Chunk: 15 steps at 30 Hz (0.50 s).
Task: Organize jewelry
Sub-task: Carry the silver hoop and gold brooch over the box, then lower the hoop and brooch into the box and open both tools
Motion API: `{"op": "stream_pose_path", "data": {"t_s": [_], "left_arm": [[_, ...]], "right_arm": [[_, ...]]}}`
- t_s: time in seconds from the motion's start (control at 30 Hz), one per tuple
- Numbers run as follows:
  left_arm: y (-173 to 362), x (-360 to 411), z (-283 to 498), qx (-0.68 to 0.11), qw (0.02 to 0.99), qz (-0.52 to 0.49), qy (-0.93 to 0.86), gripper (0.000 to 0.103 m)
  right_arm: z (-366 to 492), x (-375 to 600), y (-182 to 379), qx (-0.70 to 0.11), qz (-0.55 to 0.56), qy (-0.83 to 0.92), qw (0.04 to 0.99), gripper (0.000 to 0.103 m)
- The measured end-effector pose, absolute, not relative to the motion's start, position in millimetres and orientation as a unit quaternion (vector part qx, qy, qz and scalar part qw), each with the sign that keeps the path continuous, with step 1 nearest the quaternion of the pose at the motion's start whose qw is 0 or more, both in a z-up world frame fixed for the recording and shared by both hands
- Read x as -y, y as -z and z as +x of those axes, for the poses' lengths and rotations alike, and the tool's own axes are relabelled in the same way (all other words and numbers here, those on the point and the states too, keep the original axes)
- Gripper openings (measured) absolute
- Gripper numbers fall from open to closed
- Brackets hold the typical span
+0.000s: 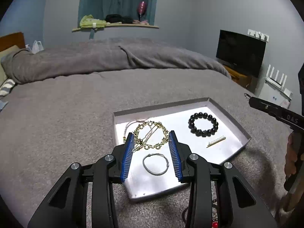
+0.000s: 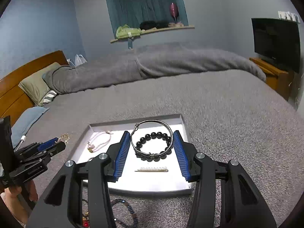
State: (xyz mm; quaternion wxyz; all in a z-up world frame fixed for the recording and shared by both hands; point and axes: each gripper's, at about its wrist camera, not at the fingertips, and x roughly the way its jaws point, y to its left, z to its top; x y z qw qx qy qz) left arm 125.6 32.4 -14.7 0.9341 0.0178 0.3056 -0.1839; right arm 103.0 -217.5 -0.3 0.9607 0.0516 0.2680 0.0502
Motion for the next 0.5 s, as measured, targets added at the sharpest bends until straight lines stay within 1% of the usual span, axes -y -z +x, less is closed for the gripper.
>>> {"op": "stream_pose_path", "data": {"t_s": [0.17, 0.27, 0.5], "left_arm": [[32.3, -34.5, 136.4, -0.340, 0.919, 0.018, 0.199, 0.039], [37.1, -31.2, 135.8, -0.349, 0.913, 0.040, 0.207, 0.039], [53.6, -23.4, 140.0, -0.379, 0.898, 0.064, 0.214, 0.039]], "right_arm": [[122.5, 216.9, 30.3, -0.329, 0.027, -0.056, 0.942, 0.047], [130.8, 214.5, 45.0, -0.360, 0.020, -0.065, 0.931, 0.047], [137.4, 202.0, 70.3, -0.392, -0.010, -0.070, 0.917, 0.047]]}}
